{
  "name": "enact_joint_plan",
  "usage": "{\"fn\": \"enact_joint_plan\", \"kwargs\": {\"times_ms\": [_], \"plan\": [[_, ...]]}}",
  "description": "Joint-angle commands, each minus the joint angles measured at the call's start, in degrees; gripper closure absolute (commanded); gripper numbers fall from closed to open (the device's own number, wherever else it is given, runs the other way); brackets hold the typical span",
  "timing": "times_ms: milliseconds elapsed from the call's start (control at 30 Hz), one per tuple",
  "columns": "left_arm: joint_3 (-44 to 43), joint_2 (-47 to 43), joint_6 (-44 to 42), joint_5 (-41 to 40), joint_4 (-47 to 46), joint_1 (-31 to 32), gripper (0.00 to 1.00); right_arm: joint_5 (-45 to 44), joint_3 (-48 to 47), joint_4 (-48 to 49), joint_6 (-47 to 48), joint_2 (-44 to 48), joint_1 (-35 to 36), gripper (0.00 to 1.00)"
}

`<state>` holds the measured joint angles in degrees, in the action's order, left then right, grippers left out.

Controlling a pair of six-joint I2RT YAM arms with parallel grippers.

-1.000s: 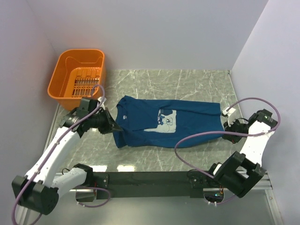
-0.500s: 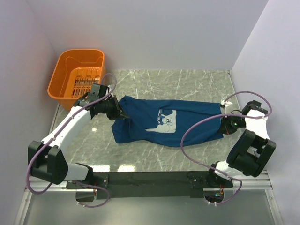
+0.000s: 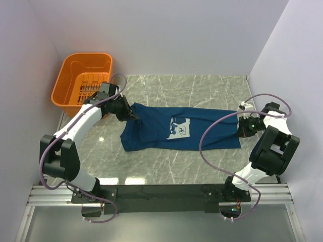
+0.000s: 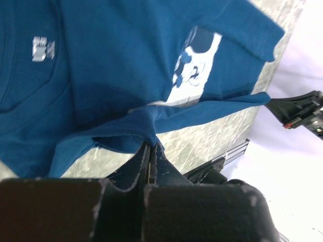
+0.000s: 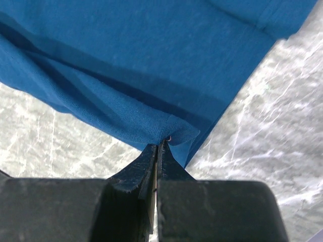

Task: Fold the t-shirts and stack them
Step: Fold the tshirt

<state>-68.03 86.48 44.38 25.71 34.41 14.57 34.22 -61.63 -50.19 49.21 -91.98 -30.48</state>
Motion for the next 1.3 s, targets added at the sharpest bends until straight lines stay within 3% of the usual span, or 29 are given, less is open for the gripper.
{"fn": "enact_joint_plan", "kwargs": {"times_ms": [0,700,1267], "plan": [[-4.2,1.8,-0.6,1.9,-3.2,-0.2,1.00,0.0,-2.9,2.5,-2.5,-1.1,0.8,1.00],[-14.1,12.0,-3.7,2.0,-2.2,-0.3,1.00,-2.3,-3.2,6.7,-7.0,-4.0,2.0,1.00],[-14.7,12.0,-4.1,0.6,-2.3,-0.3,0.99,-3.9,-3.8,9.9,-10.4,-6.1,2.7,1.00]]}}
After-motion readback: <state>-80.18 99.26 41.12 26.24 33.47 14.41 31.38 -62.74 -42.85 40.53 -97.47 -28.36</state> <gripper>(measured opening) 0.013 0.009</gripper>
